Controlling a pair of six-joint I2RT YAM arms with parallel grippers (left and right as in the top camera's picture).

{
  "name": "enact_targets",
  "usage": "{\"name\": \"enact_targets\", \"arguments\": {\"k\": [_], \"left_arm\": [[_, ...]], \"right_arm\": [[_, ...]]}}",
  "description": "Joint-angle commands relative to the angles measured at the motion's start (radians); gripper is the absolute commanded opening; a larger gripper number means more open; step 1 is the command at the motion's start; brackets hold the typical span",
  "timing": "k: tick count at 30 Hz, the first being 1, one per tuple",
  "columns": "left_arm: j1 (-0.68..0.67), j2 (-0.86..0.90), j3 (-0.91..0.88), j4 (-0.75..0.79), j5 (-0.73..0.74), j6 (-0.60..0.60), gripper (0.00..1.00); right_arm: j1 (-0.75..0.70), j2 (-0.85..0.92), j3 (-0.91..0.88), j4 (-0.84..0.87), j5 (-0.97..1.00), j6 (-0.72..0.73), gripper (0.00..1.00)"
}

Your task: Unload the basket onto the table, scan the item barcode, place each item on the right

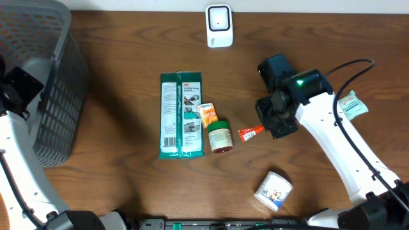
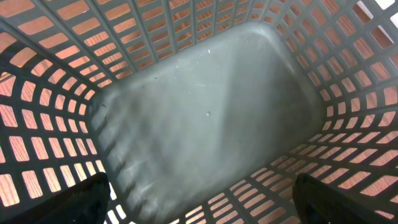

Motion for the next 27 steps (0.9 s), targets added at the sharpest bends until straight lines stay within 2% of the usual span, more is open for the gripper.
{"name": "enact_targets", "arguments": {"k": [1,9,21,27], "left_arm": [[0.003,0.008,0.013,-0.003,-0.006,0.013,0.93],[0.003,0.008,0.013,-0.003,-0.006,0.013,0.93],[0.003,0.008,0.013,-0.003,-0.006,0.013,0.93],[0.003,0.008,0.013,-0.003,-0.006,0.013,0.93]], "right_arm": [[0.006,-0.013,0.002,-0.004,0.052,-0.050,0.01],[0.002,-0.013,0.002,-0.019,0.121,-0.058,0.01],[-0.010,-0.013,0.002,-0.014,0.156,-0.231,0.01],[-0.034,-0.013,0.002,-0.015,0.144,-0.236,0.01]]}}
